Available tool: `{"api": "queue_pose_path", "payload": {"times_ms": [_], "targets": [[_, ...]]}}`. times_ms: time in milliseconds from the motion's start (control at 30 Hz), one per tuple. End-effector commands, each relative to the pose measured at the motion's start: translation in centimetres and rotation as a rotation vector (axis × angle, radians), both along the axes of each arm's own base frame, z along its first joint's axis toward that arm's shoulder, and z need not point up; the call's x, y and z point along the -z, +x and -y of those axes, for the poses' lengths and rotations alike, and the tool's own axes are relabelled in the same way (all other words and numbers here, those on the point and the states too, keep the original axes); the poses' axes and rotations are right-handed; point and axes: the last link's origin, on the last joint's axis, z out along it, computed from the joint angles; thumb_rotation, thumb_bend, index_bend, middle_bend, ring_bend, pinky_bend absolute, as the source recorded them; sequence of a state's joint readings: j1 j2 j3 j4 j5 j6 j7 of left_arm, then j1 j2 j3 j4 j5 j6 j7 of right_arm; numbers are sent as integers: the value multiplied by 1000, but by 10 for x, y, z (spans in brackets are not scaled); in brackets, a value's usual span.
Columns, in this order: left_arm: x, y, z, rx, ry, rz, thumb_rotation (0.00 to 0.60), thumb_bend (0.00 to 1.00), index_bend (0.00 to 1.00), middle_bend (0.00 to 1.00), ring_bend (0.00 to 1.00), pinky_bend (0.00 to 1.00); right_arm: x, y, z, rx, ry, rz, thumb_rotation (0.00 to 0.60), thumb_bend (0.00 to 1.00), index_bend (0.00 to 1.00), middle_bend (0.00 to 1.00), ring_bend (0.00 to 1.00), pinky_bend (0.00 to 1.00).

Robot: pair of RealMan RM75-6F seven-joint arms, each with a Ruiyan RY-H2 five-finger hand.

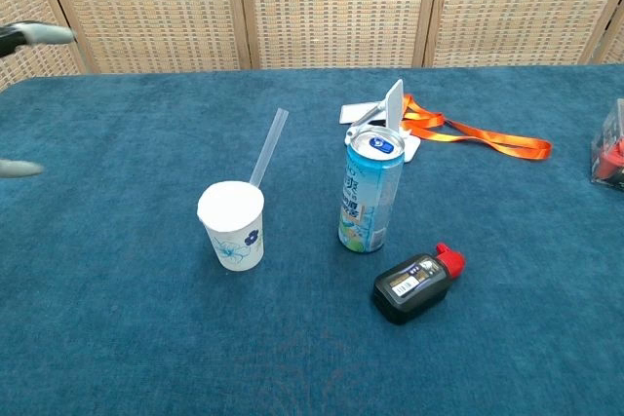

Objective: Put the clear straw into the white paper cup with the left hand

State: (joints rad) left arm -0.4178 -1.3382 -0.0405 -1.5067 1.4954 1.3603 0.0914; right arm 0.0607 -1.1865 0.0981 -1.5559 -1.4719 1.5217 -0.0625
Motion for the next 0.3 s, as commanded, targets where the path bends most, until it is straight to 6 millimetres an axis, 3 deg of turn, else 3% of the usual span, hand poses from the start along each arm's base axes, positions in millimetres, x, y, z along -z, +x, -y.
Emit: {"api": "queue_pose_path", "payload": {"times_ms": [33,300], "targets": [[-20,-32,39,-113,44,-106,597,82,0,0,0,0,4,3,-1,-6,7,-15,600,58,33,0,0,0],[-32,-55,76,-199,57,-138,600,82,0,0,0,0,11,9,-2,-27,20,-56,600,58,29,0,0,0]]}}
